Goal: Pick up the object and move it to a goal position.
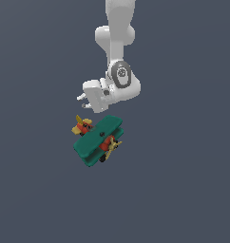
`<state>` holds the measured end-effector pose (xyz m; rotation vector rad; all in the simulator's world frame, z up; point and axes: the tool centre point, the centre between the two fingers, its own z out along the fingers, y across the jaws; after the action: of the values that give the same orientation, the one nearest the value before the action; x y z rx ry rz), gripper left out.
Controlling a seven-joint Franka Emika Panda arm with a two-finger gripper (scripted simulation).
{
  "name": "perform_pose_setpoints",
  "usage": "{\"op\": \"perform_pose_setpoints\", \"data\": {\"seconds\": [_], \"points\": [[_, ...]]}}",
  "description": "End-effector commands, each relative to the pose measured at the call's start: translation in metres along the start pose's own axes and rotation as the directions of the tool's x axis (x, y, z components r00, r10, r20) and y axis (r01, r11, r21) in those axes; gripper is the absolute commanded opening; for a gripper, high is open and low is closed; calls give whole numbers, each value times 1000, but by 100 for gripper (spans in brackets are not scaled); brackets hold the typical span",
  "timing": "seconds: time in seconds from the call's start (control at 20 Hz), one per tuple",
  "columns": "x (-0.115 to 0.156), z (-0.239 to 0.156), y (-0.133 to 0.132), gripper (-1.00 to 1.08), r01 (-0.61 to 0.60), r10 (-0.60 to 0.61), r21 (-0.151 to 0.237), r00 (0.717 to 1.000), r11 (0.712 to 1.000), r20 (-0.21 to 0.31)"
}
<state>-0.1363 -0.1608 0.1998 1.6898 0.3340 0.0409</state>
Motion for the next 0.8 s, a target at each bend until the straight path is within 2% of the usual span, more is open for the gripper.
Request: {"op": "perform_pose_setpoints", "data": {"seconds": [0.0, 0.75], "points": [[2, 0, -1, 28, -2, 1, -25, 1000, 1000, -26], [15, -4, -8, 28, -32, 3, -144, 980, 989, -197]]}}
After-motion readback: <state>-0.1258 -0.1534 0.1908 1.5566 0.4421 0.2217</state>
